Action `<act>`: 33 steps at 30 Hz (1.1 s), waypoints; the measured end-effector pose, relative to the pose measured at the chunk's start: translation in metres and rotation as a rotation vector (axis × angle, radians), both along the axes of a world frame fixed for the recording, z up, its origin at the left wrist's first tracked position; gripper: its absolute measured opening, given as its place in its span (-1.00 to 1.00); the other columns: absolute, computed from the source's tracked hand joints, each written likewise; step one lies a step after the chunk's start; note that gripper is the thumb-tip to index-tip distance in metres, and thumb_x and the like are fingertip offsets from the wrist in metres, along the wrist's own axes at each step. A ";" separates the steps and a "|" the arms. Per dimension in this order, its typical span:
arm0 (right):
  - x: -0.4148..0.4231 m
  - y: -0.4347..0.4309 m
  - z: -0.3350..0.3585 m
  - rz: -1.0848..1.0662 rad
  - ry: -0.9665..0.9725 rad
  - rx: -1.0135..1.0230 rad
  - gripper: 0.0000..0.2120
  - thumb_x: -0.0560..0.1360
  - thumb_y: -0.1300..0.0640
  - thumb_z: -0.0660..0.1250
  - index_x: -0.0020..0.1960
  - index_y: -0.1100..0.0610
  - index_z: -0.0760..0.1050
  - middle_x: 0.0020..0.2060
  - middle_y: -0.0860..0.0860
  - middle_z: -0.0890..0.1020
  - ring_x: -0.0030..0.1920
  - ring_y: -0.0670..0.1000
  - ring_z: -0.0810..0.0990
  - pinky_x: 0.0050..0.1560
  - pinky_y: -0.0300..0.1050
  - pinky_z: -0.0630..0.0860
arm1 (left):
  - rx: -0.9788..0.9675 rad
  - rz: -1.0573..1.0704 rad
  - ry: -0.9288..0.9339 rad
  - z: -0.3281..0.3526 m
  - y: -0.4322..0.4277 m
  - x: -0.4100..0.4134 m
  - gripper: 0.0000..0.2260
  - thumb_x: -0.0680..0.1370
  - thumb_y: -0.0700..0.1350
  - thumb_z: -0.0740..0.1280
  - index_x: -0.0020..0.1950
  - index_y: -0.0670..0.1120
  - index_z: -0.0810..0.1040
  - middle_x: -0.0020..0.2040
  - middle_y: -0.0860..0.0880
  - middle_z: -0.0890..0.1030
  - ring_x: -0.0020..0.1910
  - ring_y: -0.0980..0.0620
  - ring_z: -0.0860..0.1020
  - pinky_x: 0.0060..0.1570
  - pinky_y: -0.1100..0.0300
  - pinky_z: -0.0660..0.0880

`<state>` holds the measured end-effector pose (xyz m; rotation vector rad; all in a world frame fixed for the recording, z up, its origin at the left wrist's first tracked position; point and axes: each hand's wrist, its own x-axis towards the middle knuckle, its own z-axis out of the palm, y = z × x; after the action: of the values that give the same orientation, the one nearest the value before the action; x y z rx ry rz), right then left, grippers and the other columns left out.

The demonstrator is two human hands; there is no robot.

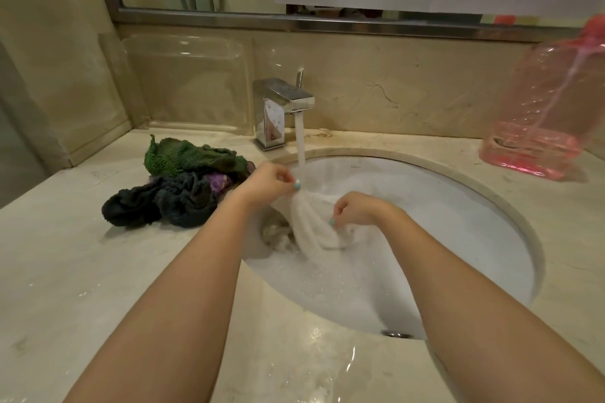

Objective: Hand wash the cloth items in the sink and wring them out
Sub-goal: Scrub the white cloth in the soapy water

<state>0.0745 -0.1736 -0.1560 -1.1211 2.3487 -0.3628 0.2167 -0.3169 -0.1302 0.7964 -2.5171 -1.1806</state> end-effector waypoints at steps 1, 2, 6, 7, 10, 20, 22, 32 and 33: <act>-0.002 0.000 0.003 -0.014 -0.064 -0.041 -0.95 0.50 0.13 0.37 -0.14 0.06 0.55 -0.17 -0.04 0.56 -0.06 0.01 0.50 -0.20 -0.25 0.39 | 0.047 0.019 0.090 0.003 0.003 -0.001 -0.89 0.57 -0.14 0.37 0.02 -0.19 0.57 -0.07 -0.08 0.55 -0.14 0.04 0.48 -0.27 0.33 0.39; -0.001 0.002 0.006 -0.011 -0.143 -0.080 -0.94 0.50 0.09 0.39 -0.04 0.04 0.57 -0.10 -0.05 0.56 -0.03 0.00 0.49 -0.15 -0.24 0.40 | 0.112 0.053 0.180 0.005 0.005 -0.002 -0.89 0.58 -0.15 0.35 0.02 -0.18 0.54 -0.12 -0.05 0.52 -0.20 0.07 0.46 -0.35 0.35 0.40; 0.007 0.000 0.022 0.040 -0.338 -0.116 -0.60 0.48 0.00 0.44 0.30 -0.03 0.50 0.08 -0.10 0.49 0.14 -0.01 0.43 0.16 -0.12 0.35 | 0.309 0.150 0.526 0.009 0.009 -0.005 -0.93 0.61 -0.20 0.30 -0.05 -0.17 0.46 -0.23 -0.03 0.49 -0.30 0.08 0.46 -0.45 0.38 0.44; 0.004 -0.002 0.021 0.031 -0.276 -0.166 -0.66 0.48 0.03 0.44 0.24 0.01 0.54 0.00 -0.10 0.52 0.10 -0.01 0.46 0.11 -0.15 0.37 | 0.347 0.153 0.582 0.010 0.010 -0.006 -0.91 0.61 -0.22 0.30 -0.09 -0.16 0.45 -0.22 -0.03 0.50 -0.28 0.08 0.47 -0.41 0.36 0.47; 0.004 -0.003 0.023 -0.032 -0.197 -0.443 -0.90 0.56 0.09 0.34 0.00 0.11 0.58 -0.27 -0.06 0.49 -0.20 -0.04 0.45 -0.25 -0.24 0.32 | 0.411 0.156 0.700 0.013 0.008 -0.006 -0.85 0.62 -0.21 0.28 -0.15 -0.11 0.43 -0.19 -0.04 0.51 -0.24 0.09 0.49 -0.36 0.33 0.50; 0.012 -0.020 0.041 -0.356 -0.948 -0.994 -0.88 0.66 0.18 0.14 -0.01 0.09 0.43 -0.15 0.05 0.54 -0.20 0.04 0.52 -0.23 -0.06 0.44 | 0.159 0.108 0.265 0.010 0.009 -0.008 -0.80 0.65 0.07 0.20 0.08 -0.04 0.45 -0.08 0.04 0.53 -0.11 0.05 0.52 -0.15 0.23 0.46; 0.013 -0.028 0.044 -0.422 -0.929 -1.041 -0.87 0.66 0.19 0.14 0.00 0.09 0.45 -0.13 0.06 0.57 -0.19 0.04 0.54 -0.23 -0.07 0.43 | 0.135 0.066 0.151 0.009 0.011 -0.005 -0.70 0.60 0.13 0.26 0.02 -0.10 0.53 -0.12 -0.01 0.59 -0.17 0.05 0.54 -0.18 0.24 0.47; 0.033 -0.048 0.029 -0.323 -0.483 -0.915 -0.85 0.68 0.11 0.05 0.07 0.08 0.39 -0.23 -0.06 0.46 -0.29 -0.11 0.40 -0.38 -0.32 0.34 | 0.524 0.285 0.589 0.015 0.013 -0.020 -0.76 0.68 0.07 0.11 0.22 -0.04 0.40 0.18 -0.18 0.57 0.14 -0.16 0.57 0.17 -0.15 0.53; 0.037 -0.050 0.028 -0.298 -0.482 -0.949 -0.84 0.68 0.14 0.04 0.08 0.11 0.39 -0.23 -0.06 0.46 -0.29 -0.12 0.39 -0.38 -0.35 0.34 | 0.503 0.328 0.592 0.017 0.016 -0.025 -0.79 0.69 0.00 0.07 0.27 -0.04 0.32 0.17 -0.16 0.54 0.13 -0.13 0.56 0.17 -0.10 0.53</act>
<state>0.1116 -0.2239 -0.1277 -0.8700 1.8804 -1.7621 0.1917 -0.3009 -0.1129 0.7762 -1.5725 -1.6481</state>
